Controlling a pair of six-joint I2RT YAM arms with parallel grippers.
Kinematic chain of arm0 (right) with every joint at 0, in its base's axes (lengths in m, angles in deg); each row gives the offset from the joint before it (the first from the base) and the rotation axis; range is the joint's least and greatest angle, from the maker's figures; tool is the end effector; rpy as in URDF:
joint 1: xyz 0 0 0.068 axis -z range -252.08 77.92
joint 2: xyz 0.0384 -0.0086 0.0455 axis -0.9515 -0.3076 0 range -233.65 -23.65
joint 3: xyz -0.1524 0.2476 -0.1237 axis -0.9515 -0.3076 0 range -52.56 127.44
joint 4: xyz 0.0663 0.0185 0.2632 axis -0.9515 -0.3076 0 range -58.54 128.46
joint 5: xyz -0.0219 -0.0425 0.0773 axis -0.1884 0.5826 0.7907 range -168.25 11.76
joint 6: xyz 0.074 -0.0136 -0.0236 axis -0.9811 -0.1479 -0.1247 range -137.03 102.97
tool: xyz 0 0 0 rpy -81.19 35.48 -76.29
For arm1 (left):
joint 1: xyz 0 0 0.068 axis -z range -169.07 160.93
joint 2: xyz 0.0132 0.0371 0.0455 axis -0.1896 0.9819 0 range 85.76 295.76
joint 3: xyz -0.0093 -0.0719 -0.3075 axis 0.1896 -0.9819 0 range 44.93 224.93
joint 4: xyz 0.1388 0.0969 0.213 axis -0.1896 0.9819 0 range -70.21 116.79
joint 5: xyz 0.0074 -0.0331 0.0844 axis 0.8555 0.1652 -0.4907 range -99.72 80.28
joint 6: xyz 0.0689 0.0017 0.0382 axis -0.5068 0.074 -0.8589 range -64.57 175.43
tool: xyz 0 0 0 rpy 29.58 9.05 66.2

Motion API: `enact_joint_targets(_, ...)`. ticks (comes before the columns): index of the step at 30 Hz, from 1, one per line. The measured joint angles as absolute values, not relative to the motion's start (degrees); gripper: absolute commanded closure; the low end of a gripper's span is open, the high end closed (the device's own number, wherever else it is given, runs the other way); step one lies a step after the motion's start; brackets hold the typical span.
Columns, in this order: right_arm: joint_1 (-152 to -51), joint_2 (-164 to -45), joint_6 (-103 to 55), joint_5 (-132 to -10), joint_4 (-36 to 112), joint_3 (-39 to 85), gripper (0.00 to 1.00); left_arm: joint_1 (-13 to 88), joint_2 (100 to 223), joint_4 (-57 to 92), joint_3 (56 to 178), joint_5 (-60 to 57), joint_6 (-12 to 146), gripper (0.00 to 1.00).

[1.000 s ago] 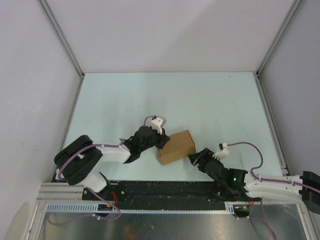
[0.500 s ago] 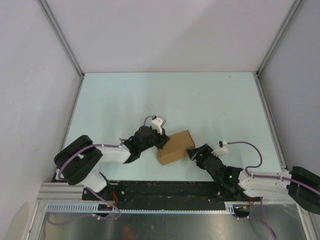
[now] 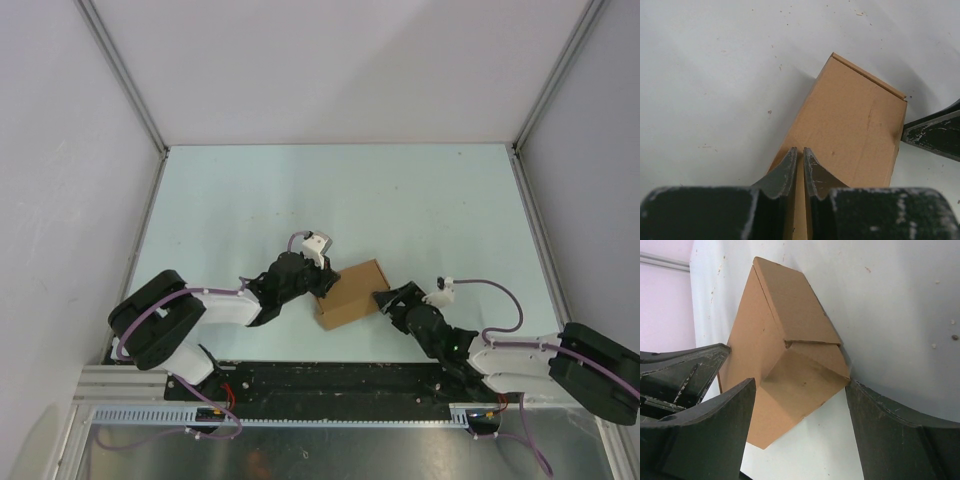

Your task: Fold the paper box

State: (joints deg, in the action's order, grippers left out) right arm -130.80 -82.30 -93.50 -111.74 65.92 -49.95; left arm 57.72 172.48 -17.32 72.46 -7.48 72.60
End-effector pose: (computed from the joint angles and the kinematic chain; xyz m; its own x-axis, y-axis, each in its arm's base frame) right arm 0.1187 0.1233 0.1354 -0.5064 0.7281 -0.4621 0.1338 0.5957 0.7920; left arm 0.2147 -0.2324 0.1788 -0.4682 0.0676 -0.8810 0.6436 0.7093 -0.2876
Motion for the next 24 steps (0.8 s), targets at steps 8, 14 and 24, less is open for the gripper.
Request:
enact_joint_targets(8, -129.93, -88.51, -93.00, -110.93, 74.22, -49.95, 0.21, 57.72, 172.52, -17.38, 72.48, -7.41, 72.56, 0.86)
enact_joint_targets(14, -130.60, -90.08, -91.77, -110.71, 76.87, -49.97, 0.21, 57.65, 172.76, -17.47, 72.70, -7.39, 72.56, 0.86)
enact_joint_targets(24, -133.88, -82.48, -90.72, -112.48, 73.61, -49.99, 0.21, 57.30, 173.79, -18.65, 73.11, -7.70, 72.49, 0.87)
